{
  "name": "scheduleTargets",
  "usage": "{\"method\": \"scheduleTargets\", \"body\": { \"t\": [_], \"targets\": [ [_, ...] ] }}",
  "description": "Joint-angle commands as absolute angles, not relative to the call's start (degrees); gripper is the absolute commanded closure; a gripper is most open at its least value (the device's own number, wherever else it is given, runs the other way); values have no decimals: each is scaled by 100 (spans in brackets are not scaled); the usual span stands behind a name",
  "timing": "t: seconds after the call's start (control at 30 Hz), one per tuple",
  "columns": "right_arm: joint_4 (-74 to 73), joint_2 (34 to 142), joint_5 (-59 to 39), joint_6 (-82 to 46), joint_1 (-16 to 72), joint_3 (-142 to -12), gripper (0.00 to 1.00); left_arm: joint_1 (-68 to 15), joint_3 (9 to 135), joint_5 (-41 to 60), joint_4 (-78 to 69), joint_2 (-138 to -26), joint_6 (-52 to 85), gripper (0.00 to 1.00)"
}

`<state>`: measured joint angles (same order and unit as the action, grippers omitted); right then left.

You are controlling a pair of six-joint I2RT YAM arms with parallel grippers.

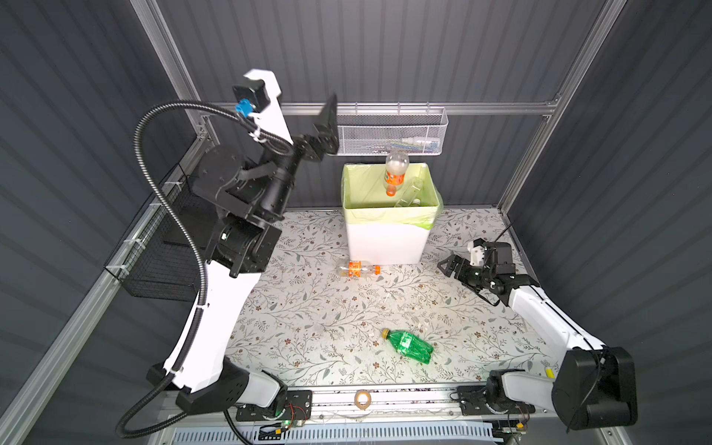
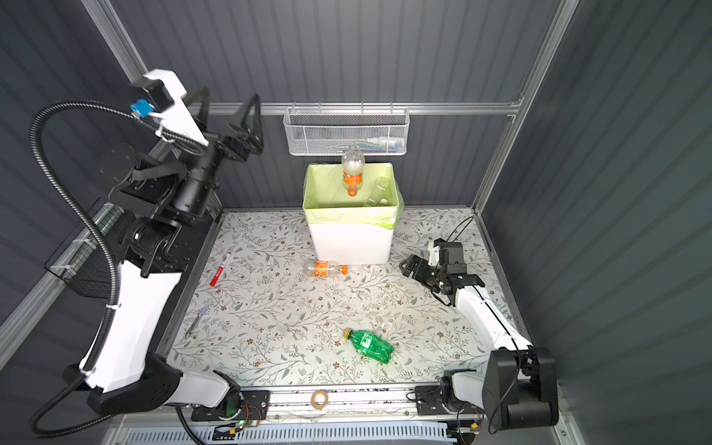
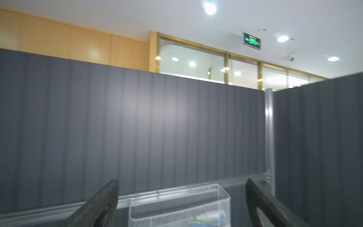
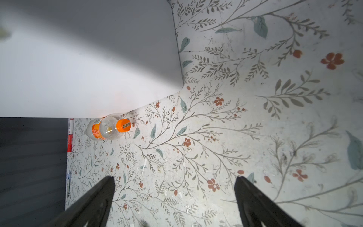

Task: Throw the plastic bottles in the bin
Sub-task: 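Grasp the green yellow-capped soda bottle with the right gripper while the left arm returns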

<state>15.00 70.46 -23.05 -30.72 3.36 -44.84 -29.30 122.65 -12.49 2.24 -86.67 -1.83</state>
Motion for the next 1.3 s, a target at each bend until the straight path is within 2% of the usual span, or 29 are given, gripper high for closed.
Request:
{"method": "scheduleTargets", "body": {
  "t": [0.0, 0.1, 0.23, 0.27, 0.4, 0.6, 0.8, 1.07, 1.27],
  "targets": [
    [1531, 6833, -2488, -3187, 343, -4353, 3, -2434, 11625, -1467, 1060, -9639, 470, 0],
    [1763, 6691, -2296, -2985, 343, -4293, 3, -2343, 10314, -1360, 564, -9144, 668, 0],
    [1973, 6886, -2568, -2467, 534, -4410, 3, -2118, 8779, -1104, 578, -8583, 861, 1],
    [2115, 6987, -2709, -2175, 738, -4559, 2, -1980, 8460, -1027, 750, -8498, 1036, 1],
    [3060, 7608, -2191, -1287, 1821, -5284, 2, -1428, 6991, -486, 861, -8151, 1741, 4],
    [3956, 8077, -2147, -659, 2705, -5689, 3, -1142, 5397, -211, 509, -7755, 2180, 4],
    [4580, 8113, -1625, -420, 3484, -5653, 2, -963, 4854, 46, 188, -7720, 2276, 4],
    [4811, 8247, -1468, -900, 4280, -5645, 1, -924, 4669, 509, -241, -8060, 2448, 5],
    [4893, 8785, -1003, -1133, 5000, -5719, 1, -923, 4610, 751, -409, -8202, 2548, 5]
  ]
}}
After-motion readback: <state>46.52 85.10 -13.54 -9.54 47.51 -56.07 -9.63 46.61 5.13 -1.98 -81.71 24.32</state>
